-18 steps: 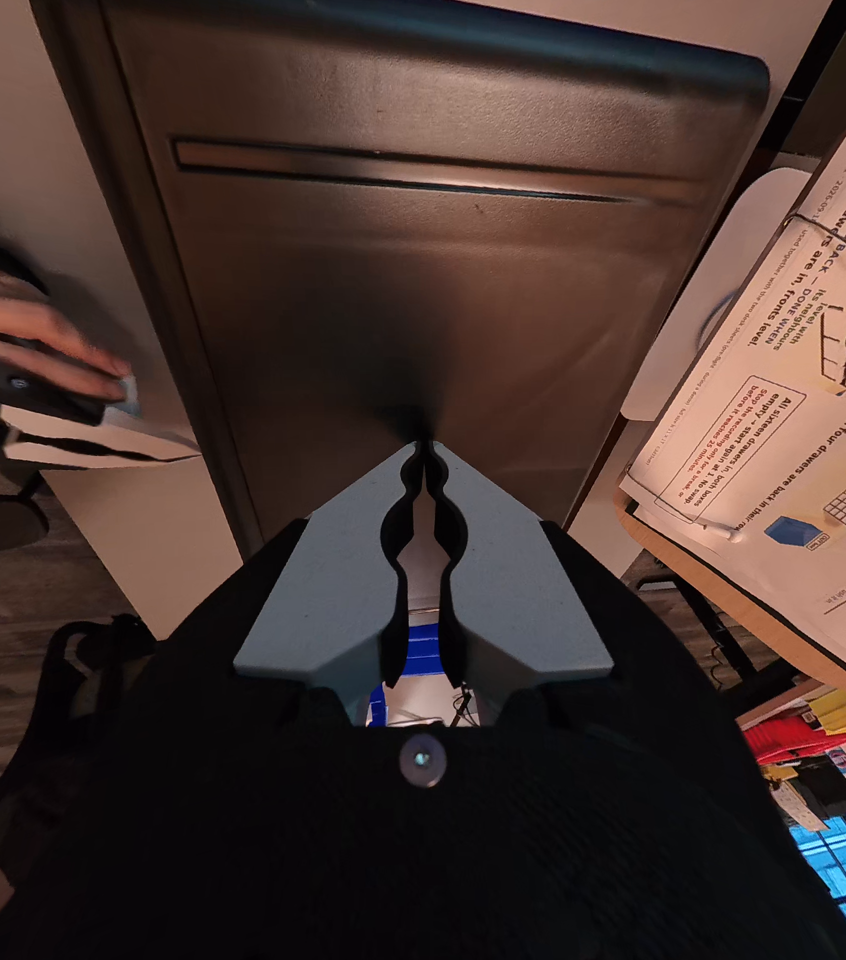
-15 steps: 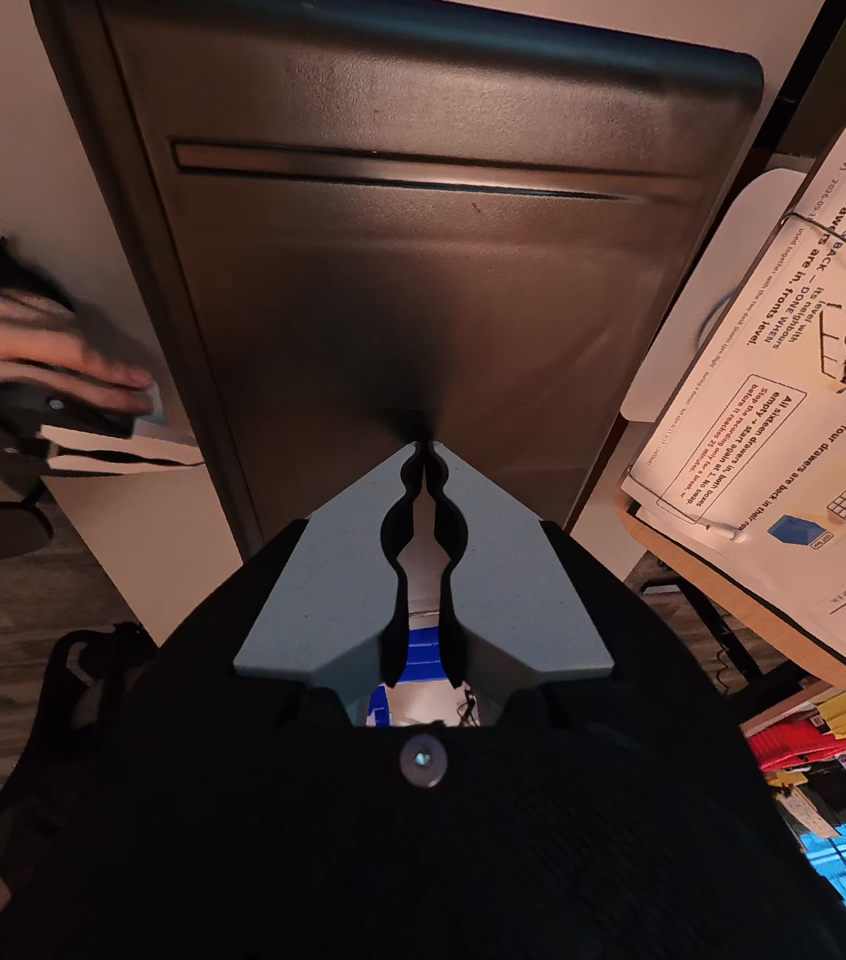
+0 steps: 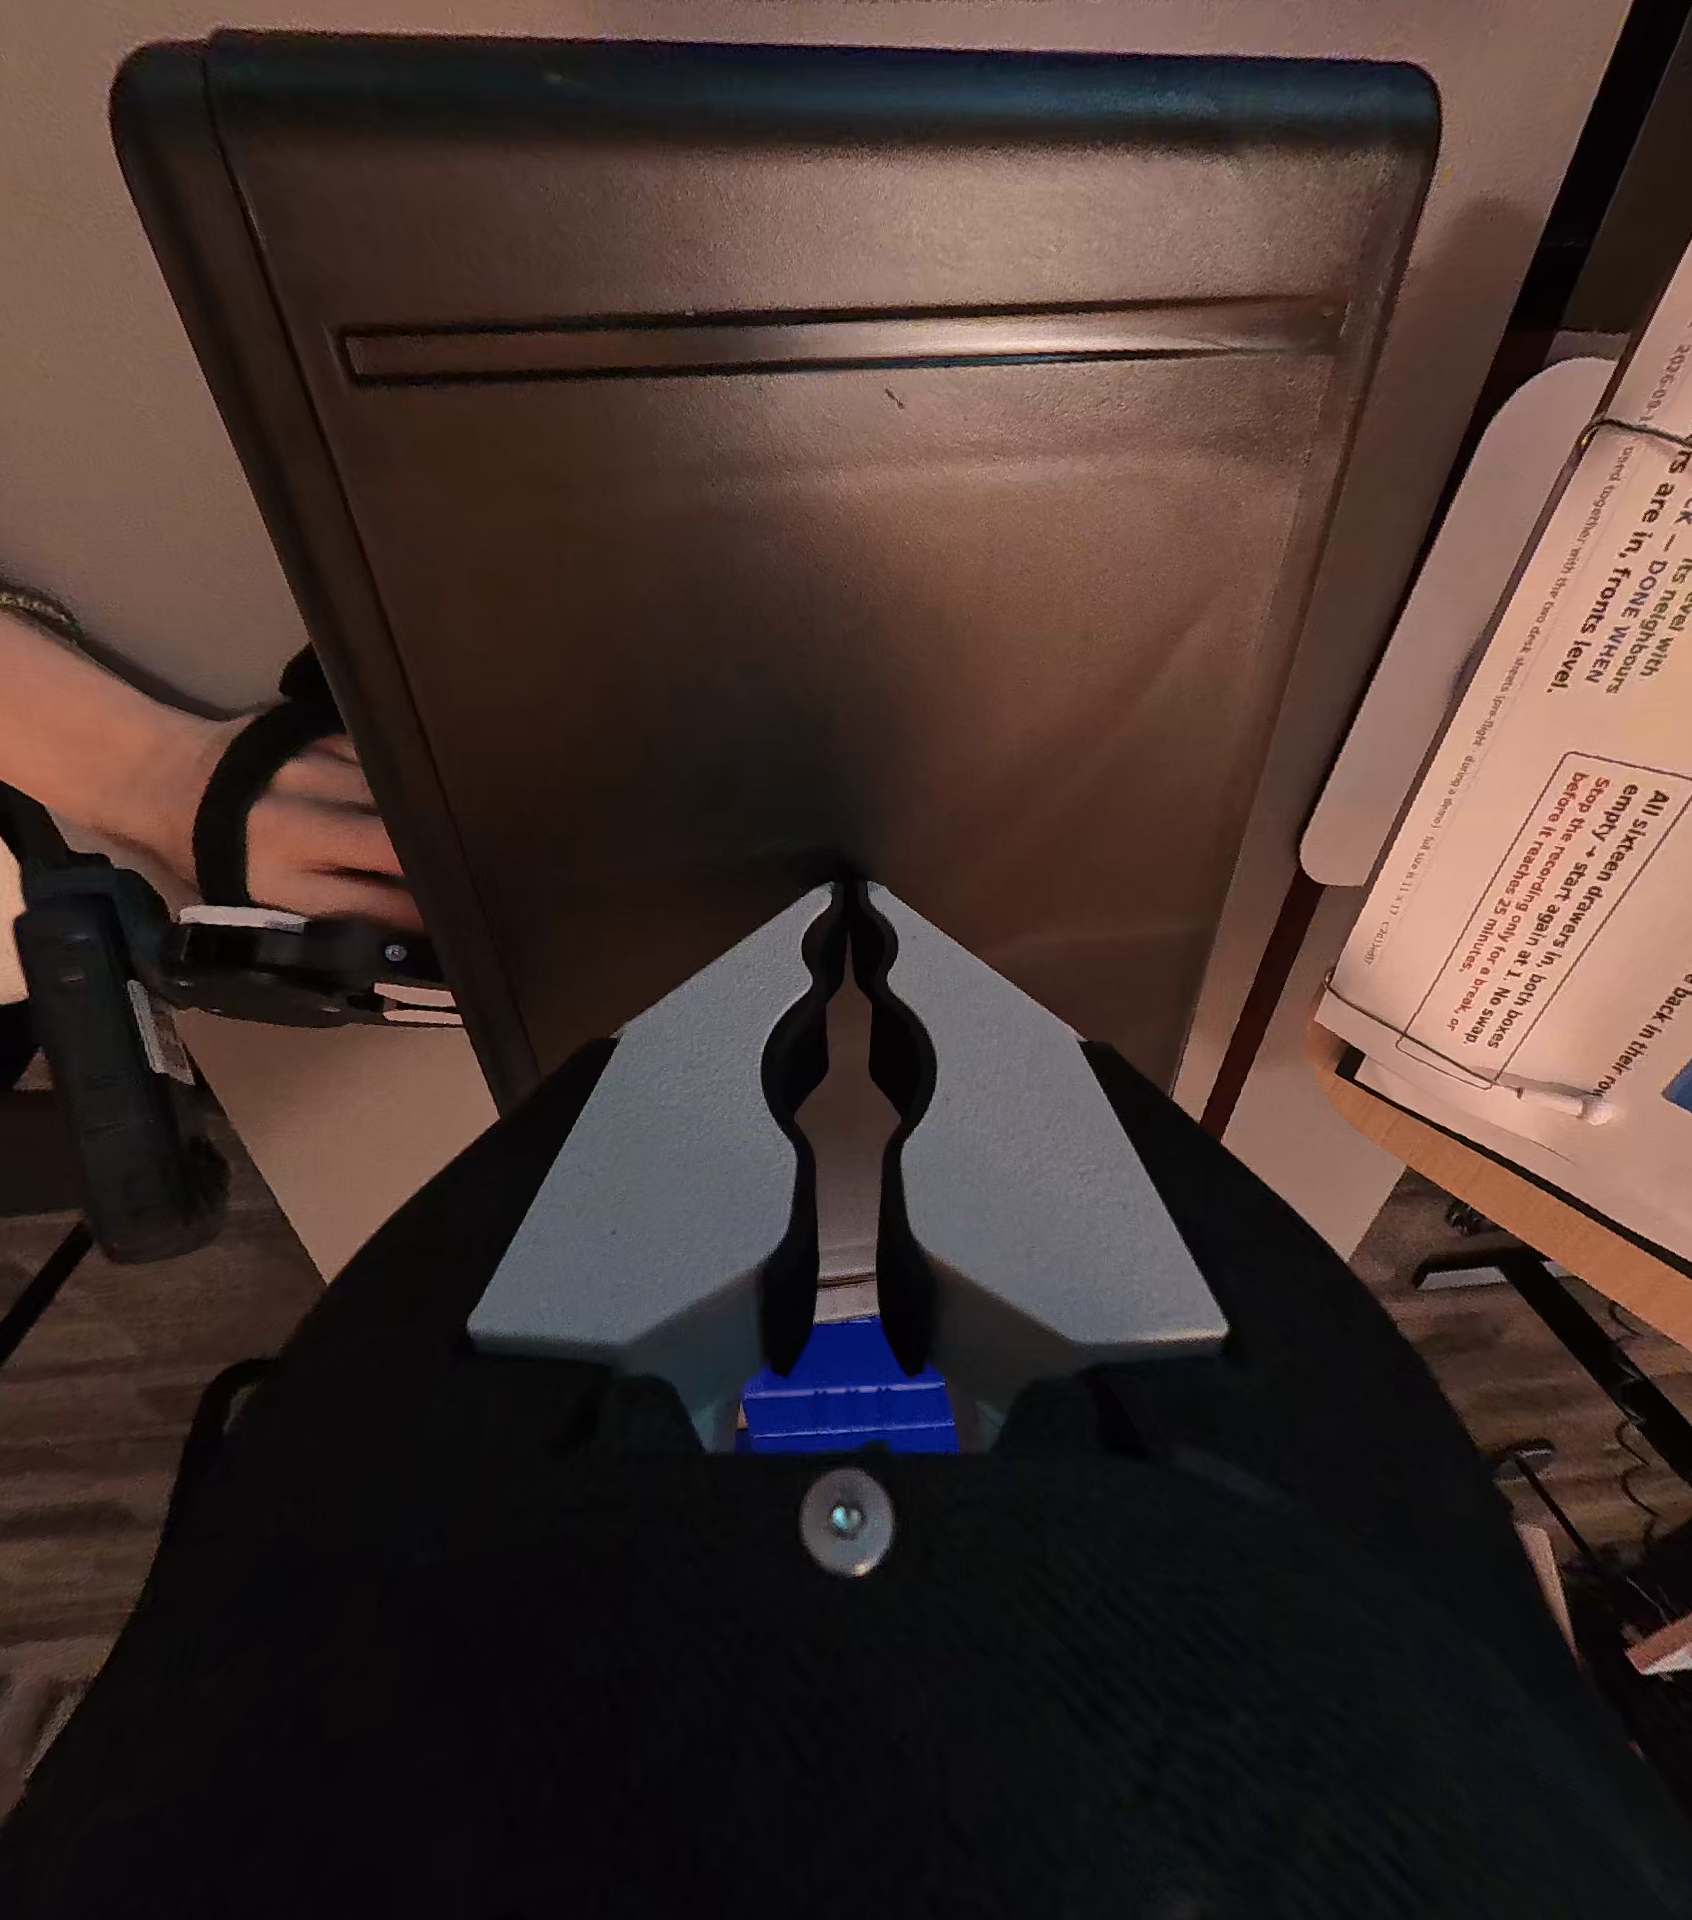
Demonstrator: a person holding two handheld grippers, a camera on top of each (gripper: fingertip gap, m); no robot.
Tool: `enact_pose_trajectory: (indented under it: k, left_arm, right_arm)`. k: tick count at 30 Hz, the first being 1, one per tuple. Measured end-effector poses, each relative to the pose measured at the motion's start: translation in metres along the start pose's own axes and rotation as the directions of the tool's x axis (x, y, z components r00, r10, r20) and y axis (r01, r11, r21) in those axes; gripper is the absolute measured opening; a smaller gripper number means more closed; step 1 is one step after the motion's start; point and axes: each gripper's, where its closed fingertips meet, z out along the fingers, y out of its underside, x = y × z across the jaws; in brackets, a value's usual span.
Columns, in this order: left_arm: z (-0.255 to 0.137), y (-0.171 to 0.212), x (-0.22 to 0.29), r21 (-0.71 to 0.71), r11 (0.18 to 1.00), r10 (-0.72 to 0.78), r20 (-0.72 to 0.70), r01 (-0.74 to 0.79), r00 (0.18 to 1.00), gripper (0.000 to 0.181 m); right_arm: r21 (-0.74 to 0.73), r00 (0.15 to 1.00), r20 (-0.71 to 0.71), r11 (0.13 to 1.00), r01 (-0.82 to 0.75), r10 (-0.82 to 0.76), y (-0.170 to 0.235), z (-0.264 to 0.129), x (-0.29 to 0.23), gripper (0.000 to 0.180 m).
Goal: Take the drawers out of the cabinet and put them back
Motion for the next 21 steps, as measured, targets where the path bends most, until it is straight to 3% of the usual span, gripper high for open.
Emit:
enact_pose_trajectory:
  k: [5, 13, 21]
  left_arm:
    - [-0.002, -0.002, 0.0, 0.01, 1.0, -0.013, -0.005, 0.013, 1.0, 0.0]
    - [-0.041, -0.043, -0.023, 0.174, 0.984, -0.043, 0.001, 0.042, 0.999, 0.0]
    - [-0.024, -0.055, -0.042, 0.175, 0.985, -0.012, 0.053, 0.002, 0.999, 0.0]
  right_arm:
    - [-0.019, 1.0, -0.009, 1.0, 0.016, -0.017, 0.0, 0.0, 0.0, 0.0]
    - [-0.041, 0.999, -0.011, 0.998, 0.042, -0.043, 0.0, 0.0, 0.0, 0.0]
    - [-0.042, 0.999, -0.025, 0.998, 0.036, -0.038, 0.0, 0.0, 0.0, 0.0]
